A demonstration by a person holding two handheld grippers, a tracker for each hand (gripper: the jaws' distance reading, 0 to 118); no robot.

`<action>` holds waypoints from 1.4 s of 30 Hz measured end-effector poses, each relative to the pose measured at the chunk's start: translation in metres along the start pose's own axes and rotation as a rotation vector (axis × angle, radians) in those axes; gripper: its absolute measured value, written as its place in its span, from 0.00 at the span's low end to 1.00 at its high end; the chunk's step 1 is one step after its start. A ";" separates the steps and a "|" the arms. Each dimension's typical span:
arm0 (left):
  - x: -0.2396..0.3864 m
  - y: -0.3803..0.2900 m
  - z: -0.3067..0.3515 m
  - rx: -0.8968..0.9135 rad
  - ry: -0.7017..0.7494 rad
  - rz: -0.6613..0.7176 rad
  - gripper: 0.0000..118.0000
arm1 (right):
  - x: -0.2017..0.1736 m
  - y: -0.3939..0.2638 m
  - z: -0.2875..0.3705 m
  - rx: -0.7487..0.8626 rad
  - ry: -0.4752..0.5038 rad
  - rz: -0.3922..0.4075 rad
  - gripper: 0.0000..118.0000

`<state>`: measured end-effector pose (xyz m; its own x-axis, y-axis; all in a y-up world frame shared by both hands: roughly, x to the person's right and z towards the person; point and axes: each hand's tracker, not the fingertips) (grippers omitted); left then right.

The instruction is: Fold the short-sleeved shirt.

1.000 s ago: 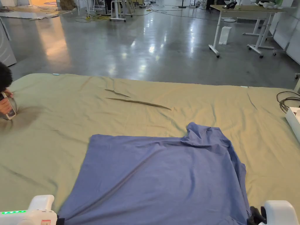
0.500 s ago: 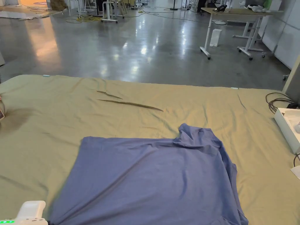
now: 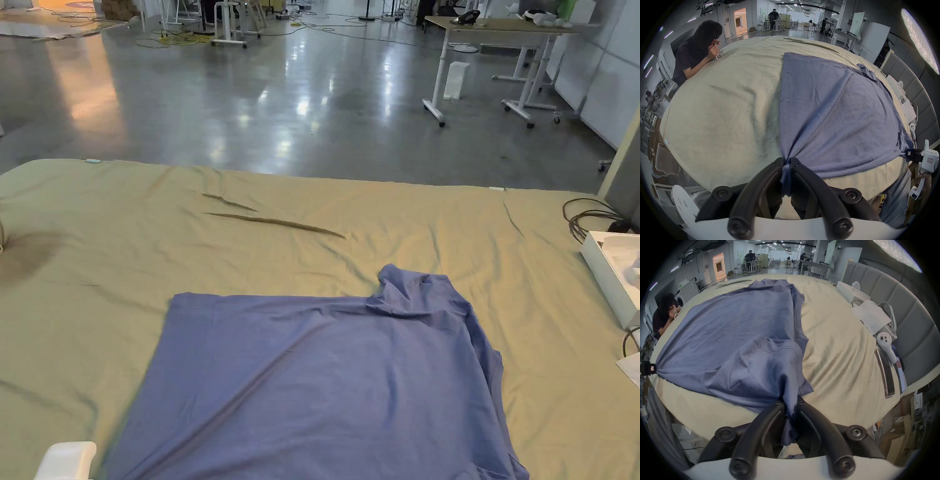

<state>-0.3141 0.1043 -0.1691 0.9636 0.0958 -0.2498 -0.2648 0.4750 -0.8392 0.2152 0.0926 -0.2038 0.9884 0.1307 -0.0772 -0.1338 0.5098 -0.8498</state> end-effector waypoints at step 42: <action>0.002 0.153 -0.089 0.094 -0.047 0.118 0.39 | -0.011 0.205 -0.093 0.114 0.053 -0.081 0.67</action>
<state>-0.3562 0.0992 -0.3406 0.9274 0.1954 -0.3189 -0.3733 0.5377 -0.7560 0.1837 0.1166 -0.4254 0.9983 0.0416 -0.0404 -0.0574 0.6107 -0.7898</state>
